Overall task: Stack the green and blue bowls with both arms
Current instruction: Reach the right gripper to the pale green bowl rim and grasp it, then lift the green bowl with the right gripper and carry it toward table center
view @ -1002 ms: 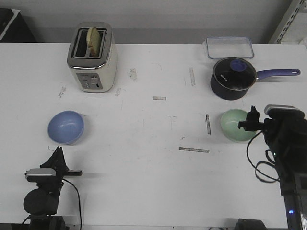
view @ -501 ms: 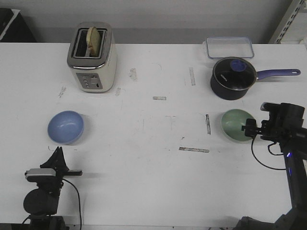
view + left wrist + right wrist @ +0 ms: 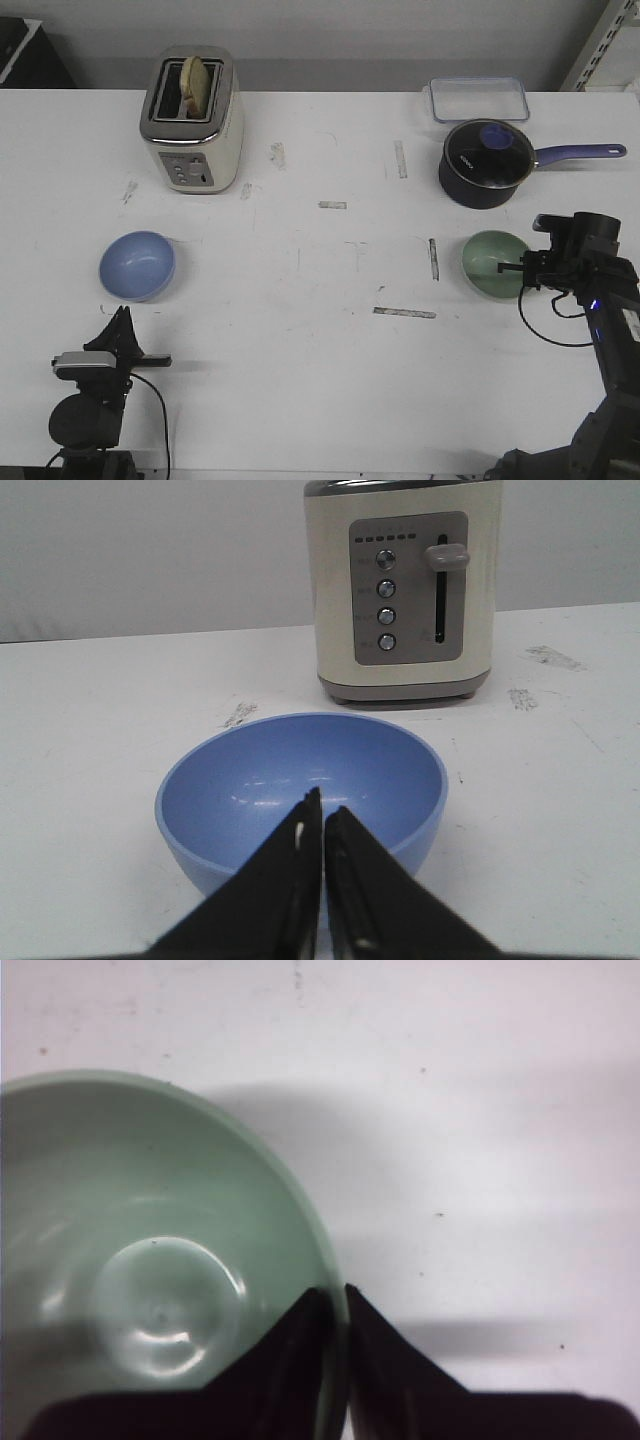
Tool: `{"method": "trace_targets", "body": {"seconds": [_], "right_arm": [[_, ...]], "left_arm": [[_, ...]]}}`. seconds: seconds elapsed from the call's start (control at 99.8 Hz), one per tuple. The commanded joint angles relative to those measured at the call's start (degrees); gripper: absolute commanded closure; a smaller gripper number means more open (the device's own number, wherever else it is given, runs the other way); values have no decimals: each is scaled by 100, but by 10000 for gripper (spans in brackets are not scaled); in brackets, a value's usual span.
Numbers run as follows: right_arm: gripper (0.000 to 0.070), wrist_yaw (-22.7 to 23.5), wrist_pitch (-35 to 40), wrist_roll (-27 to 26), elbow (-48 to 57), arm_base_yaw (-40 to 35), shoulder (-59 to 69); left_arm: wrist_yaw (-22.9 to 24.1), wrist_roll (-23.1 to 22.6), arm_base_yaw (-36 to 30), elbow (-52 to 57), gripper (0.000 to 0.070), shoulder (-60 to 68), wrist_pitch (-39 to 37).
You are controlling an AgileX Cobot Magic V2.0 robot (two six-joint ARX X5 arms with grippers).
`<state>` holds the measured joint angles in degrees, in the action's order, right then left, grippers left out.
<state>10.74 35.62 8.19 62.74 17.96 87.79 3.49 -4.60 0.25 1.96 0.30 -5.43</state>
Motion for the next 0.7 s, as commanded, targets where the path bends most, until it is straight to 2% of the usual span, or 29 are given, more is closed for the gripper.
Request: {"method": "trace_targets", "body": {"seconds": [0.0,0.21,0.401,0.541,0.691], "right_arm": [[698,-17,-35,63,107,0,52],[698,151,-28,15,326,-35,-348],[698,356,402,-166,1045,-376,-852],[698,605,688,-444,1611,-1051,-1021],[698,970,726,-573,1812,-2151,-1029]], "left_arm": [[-4,-31,0,-122,697,-11,-63],[-4,-31,0,-122,698,-11,-63],[-4,-31,0,-122,697,-11,-63],[-4,-31,0,-122,698,-11,-61],[-4,-31,0,-122,698,-11,-61]]}}
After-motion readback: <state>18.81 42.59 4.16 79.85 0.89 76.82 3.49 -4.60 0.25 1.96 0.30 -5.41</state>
